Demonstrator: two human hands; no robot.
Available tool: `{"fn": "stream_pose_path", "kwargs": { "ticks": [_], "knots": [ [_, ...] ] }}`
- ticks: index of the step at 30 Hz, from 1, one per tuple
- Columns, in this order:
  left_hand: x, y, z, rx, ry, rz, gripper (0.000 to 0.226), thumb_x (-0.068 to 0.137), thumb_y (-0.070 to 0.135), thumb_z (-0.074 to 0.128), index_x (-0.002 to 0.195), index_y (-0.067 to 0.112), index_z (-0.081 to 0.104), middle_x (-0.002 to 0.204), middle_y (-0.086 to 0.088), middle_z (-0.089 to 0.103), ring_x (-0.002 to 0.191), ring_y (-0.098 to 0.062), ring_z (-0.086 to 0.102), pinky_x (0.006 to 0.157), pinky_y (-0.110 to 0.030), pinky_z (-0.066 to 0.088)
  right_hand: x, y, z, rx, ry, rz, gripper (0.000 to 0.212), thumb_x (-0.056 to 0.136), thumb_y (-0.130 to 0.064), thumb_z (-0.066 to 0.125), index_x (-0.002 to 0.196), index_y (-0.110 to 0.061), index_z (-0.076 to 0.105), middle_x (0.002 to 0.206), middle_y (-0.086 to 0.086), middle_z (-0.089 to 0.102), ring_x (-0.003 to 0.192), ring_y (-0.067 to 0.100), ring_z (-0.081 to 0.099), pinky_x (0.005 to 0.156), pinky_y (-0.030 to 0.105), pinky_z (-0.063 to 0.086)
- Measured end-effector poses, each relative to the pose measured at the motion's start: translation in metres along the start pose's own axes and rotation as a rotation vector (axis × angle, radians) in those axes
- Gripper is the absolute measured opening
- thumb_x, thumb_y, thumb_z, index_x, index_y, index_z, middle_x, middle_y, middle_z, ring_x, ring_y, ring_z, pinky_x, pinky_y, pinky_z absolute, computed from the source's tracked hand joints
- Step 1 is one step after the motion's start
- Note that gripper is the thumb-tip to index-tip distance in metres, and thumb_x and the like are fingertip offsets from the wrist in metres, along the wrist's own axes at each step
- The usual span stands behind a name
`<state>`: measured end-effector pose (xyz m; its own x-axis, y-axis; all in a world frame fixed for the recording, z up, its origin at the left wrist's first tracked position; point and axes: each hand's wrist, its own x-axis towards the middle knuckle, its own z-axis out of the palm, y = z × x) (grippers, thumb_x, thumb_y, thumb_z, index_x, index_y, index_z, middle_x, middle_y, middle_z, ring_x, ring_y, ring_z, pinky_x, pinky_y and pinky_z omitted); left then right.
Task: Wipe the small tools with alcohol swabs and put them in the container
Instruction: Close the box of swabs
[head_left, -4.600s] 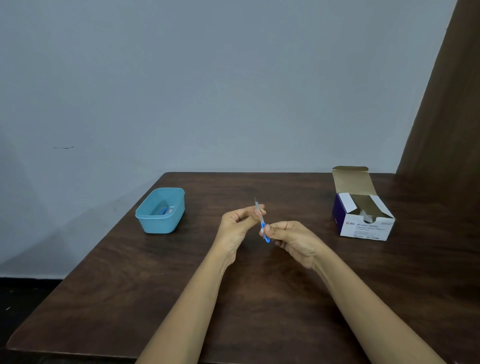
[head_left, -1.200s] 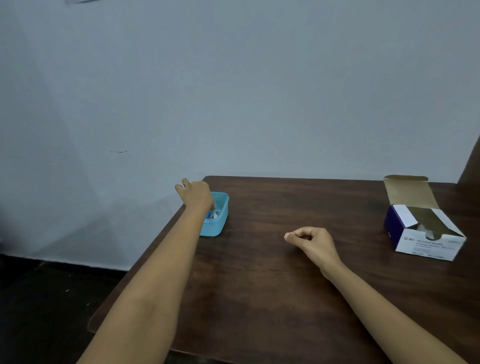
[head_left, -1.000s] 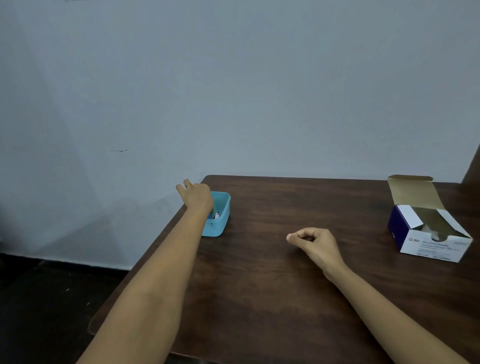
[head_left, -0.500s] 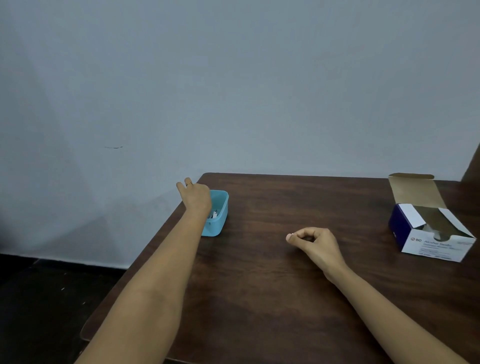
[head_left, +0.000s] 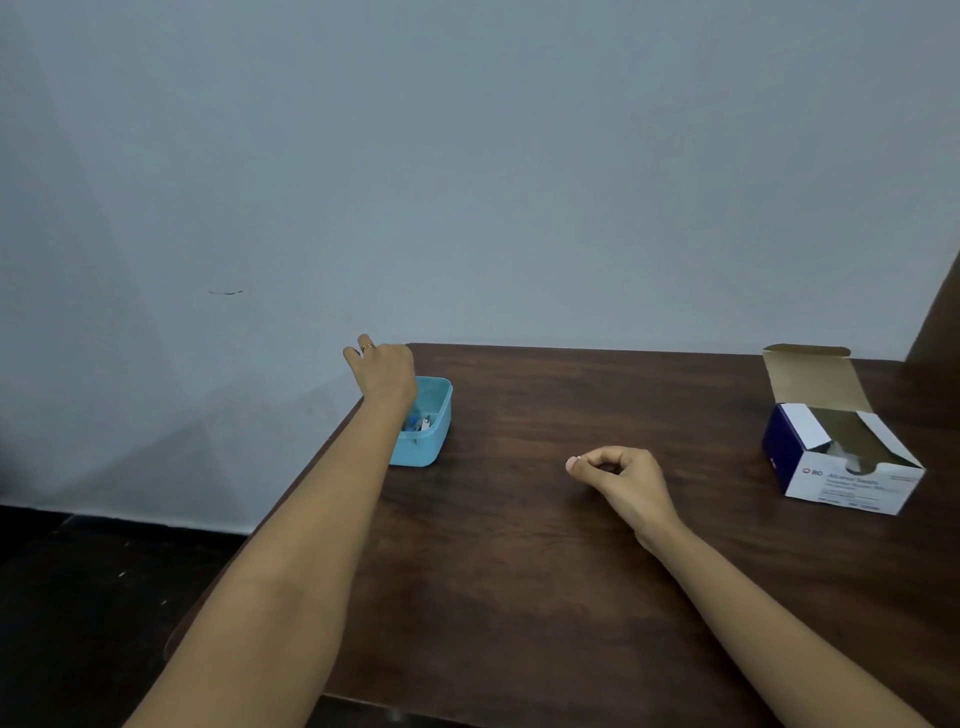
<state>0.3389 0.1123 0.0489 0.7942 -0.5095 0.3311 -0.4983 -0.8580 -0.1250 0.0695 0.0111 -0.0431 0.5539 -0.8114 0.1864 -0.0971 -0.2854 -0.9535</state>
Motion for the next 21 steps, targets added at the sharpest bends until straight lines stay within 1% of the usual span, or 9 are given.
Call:
{"fn": "stream_pose_path", "kwargs": {
  "ticks": [2, 5, 7, 9, 13, 15, 17, 19, 21],
  "knots": [
    [-0.005, 0.005, -0.009, -0.059, 0.038, 0.013, 0.015, 0.087, 0.022, 0.060, 0.099, 0.013, 0.064, 0.098, -0.004, 0.067, 0.122, -0.027, 0.038, 0.094, -0.039, 0.032, -0.002, -0.001, -0.002, 0.046, -0.002, 0.013, 0.016, 0.078, -0.028, 0.078, 0.068, -0.016, 0.075, 0.078, -0.007, 0.074, 0.083, 0.004, 0.067, 0.075, 0.020, 0.045],
    [-0.021, 0.017, -0.025, -0.151, 0.084, 0.057, 0.024, 0.088, 0.034, 0.061, 0.094, 0.011, 0.063, 0.097, -0.006, 0.066, 0.121, -0.028, 0.039, 0.090, -0.037, 0.031, -0.006, -0.004, -0.006, 0.123, 0.005, 0.030, 0.017, 0.078, -0.026, 0.078, 0.066, -0.016, 0.073, 0.081, -0.003, 0.075, 0.089, 0.007, 0.068, 0.080, 0.021, 0.045],
    [-0.035, 0.027, -0.036, -0.208, 0.097, 0.089, 0.025, 0.087, 0.035, 0.061, 0.091, 0.011, 0.062, 0.098, -0.007, 0.065, 0.122, -0.029, 0.038, 0.089, -0.038, 0.031, -0.009, -0.007, -0.010, 0.164, 0.009, 0.048, 0.016, 0.079, -0.024, 0.077, 0.067, -0.016, 0.073, 0.083, -0.002, 0.075, 0.093, 0.007, 0.068, 0.082, 0.020, 0.045],
    [-0.050, 0.039, -0.045, -0.273, 0.101, 0.116, 0.024, 0.086, 0.034, 0.061, 0.089, 0.011, 0.064, 0.098, -0.007, 0.065, 0.122, -0.029, 0.037, 0.090, -0.038, 0.030, -0.011, -0.010, -0.015, 0.205, 0.009, 0.096, 0.013, 0.081, -0.024, 0.076, 0.074, -0.013, 0.075, 0.089, -0.001, 0.075, 0.097, 0.006, 0.067, 0.085, 0.019, 0.045],
    [-0.082, 0.065, -0.055, -0.383, 0.121, 0.188, 0.026, 0.084, 0.036, 0.062, 0.093, 0.013, 0.071, 0.100, -0.007, 0.066, 0.121, -0.029, 0.037, 0.089, -0.039, 0.029, -0.022, -0.015, -0.032, 0.247, -0.004, 0.174, 0.020, 0.083, -0.027, 0.074, 0.087, -0.008, 0.075, 0.098, -0.003, 0.074, 0.103, 0.005, 0.062, 0.091, 0.020, 0.038],
    [-0.100, 0.078, -0.059, -0.429, 0.115, 0.227, 0.028, 0.084, 0.040, 0.063, 0.092, 0.015, 0.073, 0.100, -0.006, 0.067, 0.121, -0.028, 0.037, 0.090, -0.039, 0.029, -0.034, -0.016, -0.043, 0.232, 0.000, 0.177, 0.023, 0.084, -0.029, 0.072, 0.090, -0.007, 0.075, 0.095, -0.007, 0.073, 0.098, 0.003, 0.060, 0.088, 0.020, 0.039],
    [-0.119, 0.091, -0.062, -0.499, 0.092, 0.263, 0.025, 0.083, 0.040, 0.063, 0.089, 0.017, 0.074, 0.100, -0.004, 0.067, 0.122, -0.027, 0.036, 0.091, -0.040, 0.029, -0.048, -0.016, -0.056, 0.223, 0.027, 0.186, 0.024, 0.084, -0.030, 0.071, 0.091, -0.008, 0.075, 0.085, -0.008, 0.069, 0.085, 0.005, 0.057, 0.081, 0.022, 0.043],
    [-0.142, 0.105, -0.065, -0.575, 0.061, 0.300, 0.022, 0.083, 0.038, 0.064, 0.086, 0.019, 0.074, 0.101, -0.002, 0.068, 0.122, -0.027, 0.035, 0.093, -0.040, 0.029, -0.062, -0.015, -0.071, 0.234, 0.067, 0.193, 0.024, 0.083, -0.033, 0.072, 0.087, -0.010, 0.076, 0.076, 0.000, 0.060, 0.074, 0.011, 0.050, 0.072, 0.026, 0.042],
    [-0.164, 0.118, -0.067, -0.646, 0.026, 0.331, 0.019, 0.084, 0.038, 0.065, 0.085, 0.021, 0.074, 0.101, 0.000, 0.068, 0.124, -0.027, 0.035, 0.094, -0.040, 0.029, -0.077, -0.015, -0.088, 0.236, 0.115, 0.207, 0.024, 0.083, -0.035, 0.072, 0.088, -0.012, 0.076, 0.077, 0.004, 0.056, 0.071, 0.013, 0.046, 0.069, 0.027, 0.041]
  ]
}}
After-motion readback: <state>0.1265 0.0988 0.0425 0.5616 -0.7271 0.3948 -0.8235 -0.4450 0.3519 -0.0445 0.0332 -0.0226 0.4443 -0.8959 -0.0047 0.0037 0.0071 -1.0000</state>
